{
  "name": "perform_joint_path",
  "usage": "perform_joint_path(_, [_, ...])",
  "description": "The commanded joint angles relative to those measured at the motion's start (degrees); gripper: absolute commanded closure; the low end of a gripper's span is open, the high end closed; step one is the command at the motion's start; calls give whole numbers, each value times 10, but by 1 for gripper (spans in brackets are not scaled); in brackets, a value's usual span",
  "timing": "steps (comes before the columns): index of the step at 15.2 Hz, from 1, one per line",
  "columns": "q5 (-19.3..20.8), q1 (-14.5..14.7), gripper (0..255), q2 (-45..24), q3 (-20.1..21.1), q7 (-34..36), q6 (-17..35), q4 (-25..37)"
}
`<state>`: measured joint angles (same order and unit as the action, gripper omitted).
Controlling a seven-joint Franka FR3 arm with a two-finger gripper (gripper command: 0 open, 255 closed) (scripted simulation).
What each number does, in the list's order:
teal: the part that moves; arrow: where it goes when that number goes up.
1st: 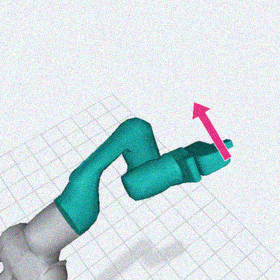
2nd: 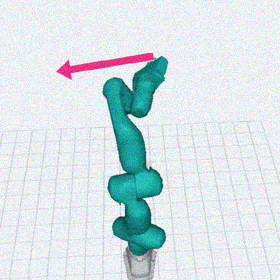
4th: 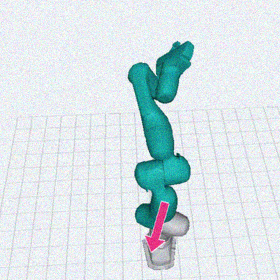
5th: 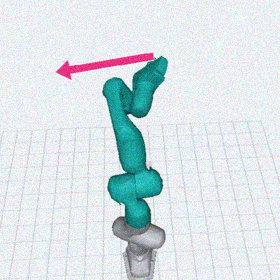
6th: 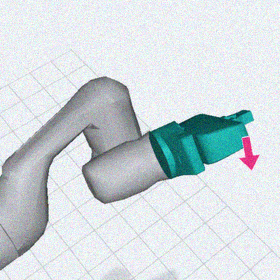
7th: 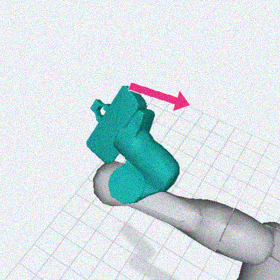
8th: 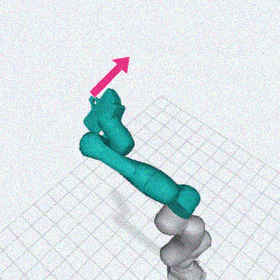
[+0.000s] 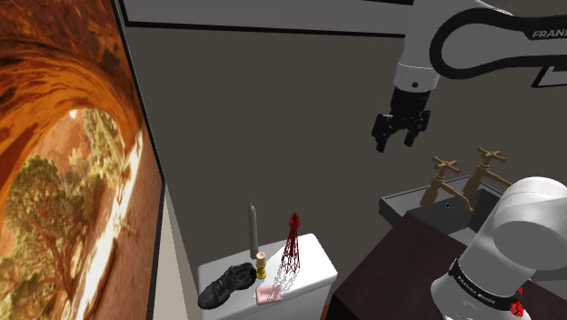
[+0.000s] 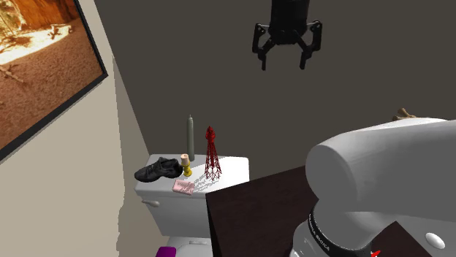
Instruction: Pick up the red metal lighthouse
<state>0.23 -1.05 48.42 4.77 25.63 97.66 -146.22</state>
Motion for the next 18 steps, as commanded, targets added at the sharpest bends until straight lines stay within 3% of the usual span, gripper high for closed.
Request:
perform_joint_path(1, [-18,-1,0,-2,26,50,41,-28])
perform_joint_path(6, [-56,-6,0,-39,98,169,155,-80])
perform_joint_path(11, [-78,-25,0,-120,179,294,278,-99])
perform_joint_path(15, [-64,-65,0,-211,252,407,376,-89])
perform_joint_path(18, [-18,-116,0,-289,316,512,442,-68])
